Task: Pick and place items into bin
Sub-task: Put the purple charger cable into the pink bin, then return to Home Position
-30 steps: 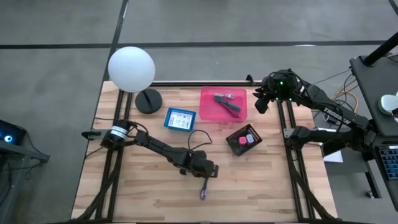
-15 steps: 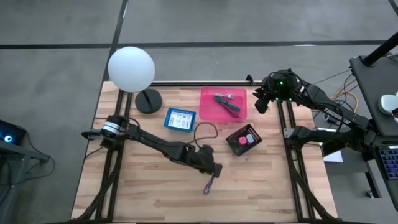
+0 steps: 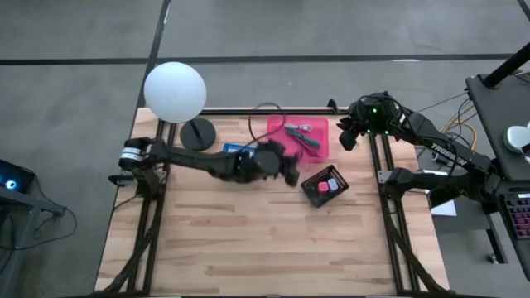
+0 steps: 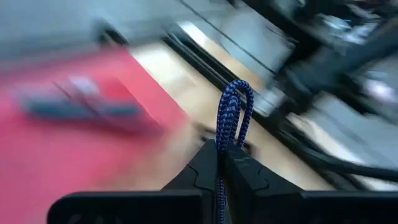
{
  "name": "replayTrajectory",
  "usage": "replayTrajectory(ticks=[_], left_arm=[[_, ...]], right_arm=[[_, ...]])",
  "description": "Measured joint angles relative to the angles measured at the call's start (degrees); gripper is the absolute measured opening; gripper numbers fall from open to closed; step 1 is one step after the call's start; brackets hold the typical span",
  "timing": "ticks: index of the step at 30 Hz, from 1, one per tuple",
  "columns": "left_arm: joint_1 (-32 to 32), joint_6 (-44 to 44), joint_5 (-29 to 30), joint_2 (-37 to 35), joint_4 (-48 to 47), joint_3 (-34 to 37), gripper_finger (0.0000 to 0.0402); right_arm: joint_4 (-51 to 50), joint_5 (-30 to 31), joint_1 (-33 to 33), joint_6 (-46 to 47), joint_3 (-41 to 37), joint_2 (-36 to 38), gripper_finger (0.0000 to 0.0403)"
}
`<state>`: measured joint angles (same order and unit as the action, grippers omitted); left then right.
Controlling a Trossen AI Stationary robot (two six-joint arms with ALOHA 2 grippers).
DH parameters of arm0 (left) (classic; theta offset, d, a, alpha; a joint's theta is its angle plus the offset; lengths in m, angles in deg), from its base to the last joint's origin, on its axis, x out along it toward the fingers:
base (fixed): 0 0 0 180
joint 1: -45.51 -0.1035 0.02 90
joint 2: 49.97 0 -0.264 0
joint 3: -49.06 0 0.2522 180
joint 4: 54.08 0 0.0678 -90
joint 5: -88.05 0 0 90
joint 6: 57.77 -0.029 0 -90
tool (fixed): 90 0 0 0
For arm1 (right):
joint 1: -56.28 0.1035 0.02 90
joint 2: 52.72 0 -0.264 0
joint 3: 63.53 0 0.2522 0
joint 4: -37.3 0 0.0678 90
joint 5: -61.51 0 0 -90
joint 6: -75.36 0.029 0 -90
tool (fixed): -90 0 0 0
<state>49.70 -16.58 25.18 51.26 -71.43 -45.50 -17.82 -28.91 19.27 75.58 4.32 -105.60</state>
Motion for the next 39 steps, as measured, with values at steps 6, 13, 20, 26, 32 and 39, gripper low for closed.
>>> replayTrajectory(ticks=[6,13,20,26,32,39], left_arm=[[-6.29,-20.93,9.12,-0.14,3.73,-0.73,0.0000],[-14.15,-33.07,7.11,1.00,6.19,0.62,0.0000],[-19.93,-34.47,-5.29,3.06,6.13,0.73,0.0000],[-21.50,-34.63,-10.67,4.99,6.20,0.73,0.0004],[-22.35,-34.67,-15.71,6.33,6.09,0.84,0.0056],[-22.48,-35.64,-25.34,4.99,5.92,0.95,0.0138]], right_arm=[[-0.15,0.00,0.00,3.92,0.00,0.00,0.0069],[-0.28,-0.05,0.02,8.34,0.00,0.00,0.0068],[-0.28,-0.05,0.02,11.67,0.00,0.00,0.0068],[-0.28,-0.02,0.00,13.32,0.00,0.00,0.0068],[-0.25,-0.02,0.02,14.94,0.00,-0.02,0.0068],[-0.19,-0.01,0.02,15.93,-0.02,-0.02,0.0068]])
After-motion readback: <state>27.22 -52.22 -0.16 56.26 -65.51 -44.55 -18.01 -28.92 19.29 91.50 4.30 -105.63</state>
